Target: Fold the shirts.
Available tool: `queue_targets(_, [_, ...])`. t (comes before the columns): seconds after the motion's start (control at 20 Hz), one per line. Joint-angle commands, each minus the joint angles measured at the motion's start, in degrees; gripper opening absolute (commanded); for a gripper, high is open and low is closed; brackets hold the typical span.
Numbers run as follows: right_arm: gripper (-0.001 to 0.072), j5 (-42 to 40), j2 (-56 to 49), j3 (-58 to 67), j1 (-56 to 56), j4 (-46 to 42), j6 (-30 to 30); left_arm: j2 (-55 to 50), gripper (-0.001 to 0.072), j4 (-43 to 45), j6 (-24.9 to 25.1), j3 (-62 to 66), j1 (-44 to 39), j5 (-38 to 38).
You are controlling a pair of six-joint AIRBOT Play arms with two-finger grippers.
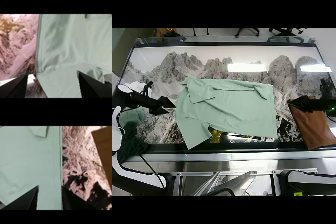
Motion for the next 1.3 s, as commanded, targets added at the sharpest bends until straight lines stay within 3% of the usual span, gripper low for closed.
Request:
queue_targets(0.0, [0.0341,1.99,4.74,-6.91,-2.67,-2.69,0.52,-2.03,0.0674,-4.96,4.50,-6.10,0.44,2.84])
queue_targets(0.25, [0.0343,2.47,6.45,-12.26,-2.60,-3.52,1.70,-7.58,0.0672,-7.65,6.38,-4.50,-2.03,1.44])
queue_targets(0.3, [0.0343,2.67,6.34,-13.09,-2.54,-3.54,2.01,-7.85,0.0572,-7.67,6.51,-3.78,-2.49,1.33])
queue_targets(0.4, [0.0344,2.84,6.29,-15.08,-2.51,-4.09,2.01,-7.80,0.0126,-7.58,7.21,-1.66,-3.48,0.90])
queue_targets(0.45, [0.0350,2.89,6.23,-16.15,-2.54,-4.63,2.03,-7.78,0.0017,-7.61,7.58,-0.42,-3.82,0.33])
queue_targets(0.5, [0.0396,2.86,6.14,-17.40,-2.51,-5.51,2.32,-7.78,0.0017,-7.56,7.56,0.59,-4.13,-0.33])
queue_targets(0.95, [0.0377,-1.55,-2.47,-24.55,4.22,-5.33,2.51,-7.76,0.0017,-7.65,7.52,1.99,-4.22,-3.76])
queue_targets(1.05, [0.0331,-1.22,-3.65,-24.52,8.98,-2.64,1.03,-7.45,0.0016,-7.76,7.54,1.99,-4.22,-4.79])
queue_targets(1.2, [0.0038,-0.15,-1.33,-21.86,13.75,3.15,-0.92,-3.06,0.0016,-9.77,7.63,2.01,-4.04,-5.88])
queue_targets(1.25, [0.0019,1.16,0.92,-19.08,14.27,4.87,-0.85,-0.28,0.0015,-12.28,8.26,2.01,-3.78,-6.75])
